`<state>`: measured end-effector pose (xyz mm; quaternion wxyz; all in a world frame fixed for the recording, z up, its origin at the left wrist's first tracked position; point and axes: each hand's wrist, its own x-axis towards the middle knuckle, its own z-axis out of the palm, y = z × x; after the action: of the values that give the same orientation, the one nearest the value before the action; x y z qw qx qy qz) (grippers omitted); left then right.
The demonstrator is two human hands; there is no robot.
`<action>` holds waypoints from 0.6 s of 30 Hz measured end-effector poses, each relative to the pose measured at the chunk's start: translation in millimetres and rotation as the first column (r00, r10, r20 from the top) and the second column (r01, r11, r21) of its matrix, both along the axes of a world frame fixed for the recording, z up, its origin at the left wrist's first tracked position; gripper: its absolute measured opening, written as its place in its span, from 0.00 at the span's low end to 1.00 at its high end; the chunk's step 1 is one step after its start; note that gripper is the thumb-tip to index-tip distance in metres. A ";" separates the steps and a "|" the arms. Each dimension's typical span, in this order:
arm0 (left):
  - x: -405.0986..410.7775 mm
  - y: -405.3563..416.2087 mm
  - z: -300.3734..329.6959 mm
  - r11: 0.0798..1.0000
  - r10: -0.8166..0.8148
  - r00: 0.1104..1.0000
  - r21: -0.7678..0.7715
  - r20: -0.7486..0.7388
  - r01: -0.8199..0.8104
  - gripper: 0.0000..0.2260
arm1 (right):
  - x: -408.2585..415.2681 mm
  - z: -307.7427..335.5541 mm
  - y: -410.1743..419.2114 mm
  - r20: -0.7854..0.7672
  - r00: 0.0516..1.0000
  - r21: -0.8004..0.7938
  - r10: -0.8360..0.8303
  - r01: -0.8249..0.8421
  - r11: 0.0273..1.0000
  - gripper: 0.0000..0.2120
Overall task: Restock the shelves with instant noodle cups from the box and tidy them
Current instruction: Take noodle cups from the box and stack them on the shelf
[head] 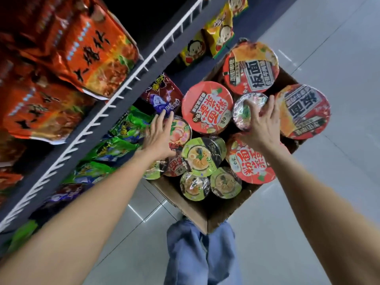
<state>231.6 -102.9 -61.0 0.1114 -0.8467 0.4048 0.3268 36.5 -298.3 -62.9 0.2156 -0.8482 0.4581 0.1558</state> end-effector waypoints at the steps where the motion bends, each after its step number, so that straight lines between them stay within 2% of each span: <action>1: 0.2 -0.1 -2.9 1.000 -0.009 1.000 -0.010 -0.008 0.009 0.58 | 4.6 -2.0 -1.6 -0.025 1.000 0.005 0.007 -0.007 1.000 0.50; 4: 0.7 1.5 -2.0 0.996 -0.038 0.999 -0.079 0.006 0.039 0.57 | 12.5 -3.5 -5.7 -0.045 0.998 -0.030 -0.033 0.032 0.999 0.52; 7: 1.8 4.8 14.8 0.978 0.061 0.998 -0.197 -0.028 -0.065 0.54 | 13.2 4.8 -5.0 0.005 0.998 -0.096 -0.059 0.059 0.994 0.51; 11: 1.7 11.0 57.2 0.884 0.221 0.966 -0.391 -0.138 -0.258 0.52 | 3.6 52.2 6.5 0.246 0.957 -0.120 -0.153 0.187 0.975 0.46; 14: -5.9 15.8 91.5 0.821 0.290 0.941 -0.458 -0.176 -0.339 0.51 | -9.5 100.5 23.6 0.440 0.867 -0.034 -0.234 0.276 0.961 0.46; 18: -26.2 21.1 164.2 0.696 0.341 0.903 -0.576 -0.261 -0.430 0.49 | -29.6 188.7 47.6 0.607 0.683 0.175 -0.406 0.383 0.907 0.43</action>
<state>205.4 -81.8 103.2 -0.2719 -0.8773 0.3089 0.2470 6.9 -250.7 125.8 0.3987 -0.7280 0.5279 -0.1798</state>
